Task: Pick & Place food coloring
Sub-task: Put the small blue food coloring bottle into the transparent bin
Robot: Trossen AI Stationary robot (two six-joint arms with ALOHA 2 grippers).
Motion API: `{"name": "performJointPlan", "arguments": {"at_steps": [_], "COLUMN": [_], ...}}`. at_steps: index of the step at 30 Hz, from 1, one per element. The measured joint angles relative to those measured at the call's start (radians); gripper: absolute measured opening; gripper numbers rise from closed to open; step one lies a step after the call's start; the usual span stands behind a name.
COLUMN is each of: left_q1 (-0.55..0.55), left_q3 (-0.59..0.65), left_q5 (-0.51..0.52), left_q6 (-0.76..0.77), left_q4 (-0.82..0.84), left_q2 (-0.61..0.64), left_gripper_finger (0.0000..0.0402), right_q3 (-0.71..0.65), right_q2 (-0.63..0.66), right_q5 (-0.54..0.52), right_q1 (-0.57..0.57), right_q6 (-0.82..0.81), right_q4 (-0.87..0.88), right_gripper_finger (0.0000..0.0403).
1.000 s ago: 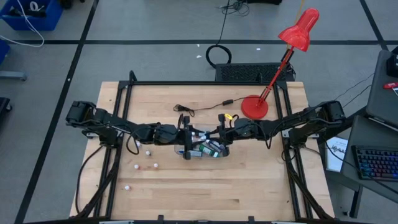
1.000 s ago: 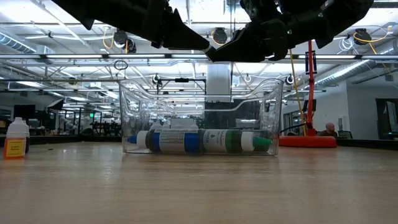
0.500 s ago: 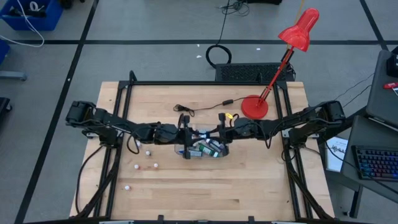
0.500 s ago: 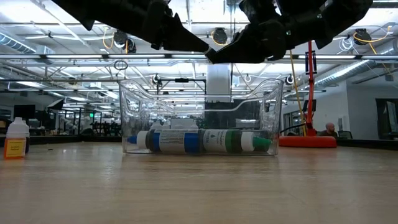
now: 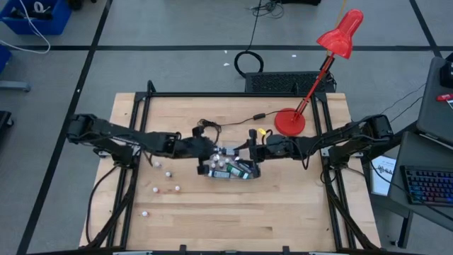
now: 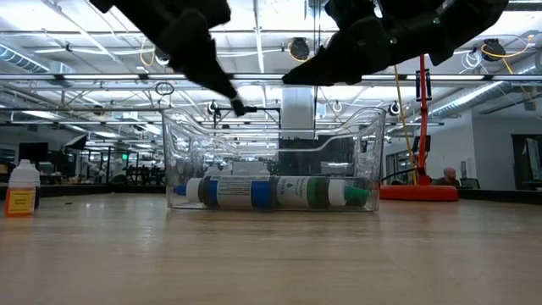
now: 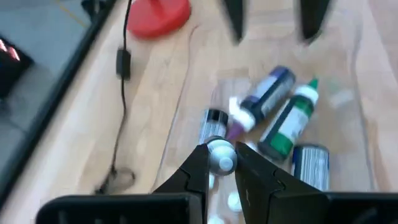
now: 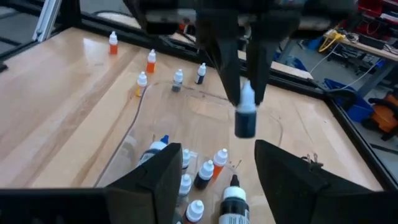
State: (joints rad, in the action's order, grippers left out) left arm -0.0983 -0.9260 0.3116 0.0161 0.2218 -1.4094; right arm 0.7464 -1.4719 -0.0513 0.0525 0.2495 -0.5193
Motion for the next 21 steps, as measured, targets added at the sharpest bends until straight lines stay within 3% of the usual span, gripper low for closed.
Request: {"name": "performJointPlan", "arguments": {"at_steps": [6,13,21], "left_q1": [0.063,0.137,0.134], "left_q3": [0.001,-0.012,-0.265], "left_q5": [-0.153,-0.254,-0.288], "left_q6": [0.11,0.162,0.08], "left_q4": [0.054,0.064,0.313], "left_q2": [0.001,-0.073,-0.262], "left_gripper_finger": [0.0055,0.0055,0.0055], "right_q3": [0.0,0.0,0.0], "right_q2": [0.0,0.0,0.0], "right_q5": [-0.001,-0.002,-0.003], "right_q1": [0.0,0.0,0.0], "right_q6": [-0.004,-0.003,-0.003], "right_q4": [-0.011,-0.024,-0.036], "right_gripper_finger": [0.0183,0.0171,0.0173]}}
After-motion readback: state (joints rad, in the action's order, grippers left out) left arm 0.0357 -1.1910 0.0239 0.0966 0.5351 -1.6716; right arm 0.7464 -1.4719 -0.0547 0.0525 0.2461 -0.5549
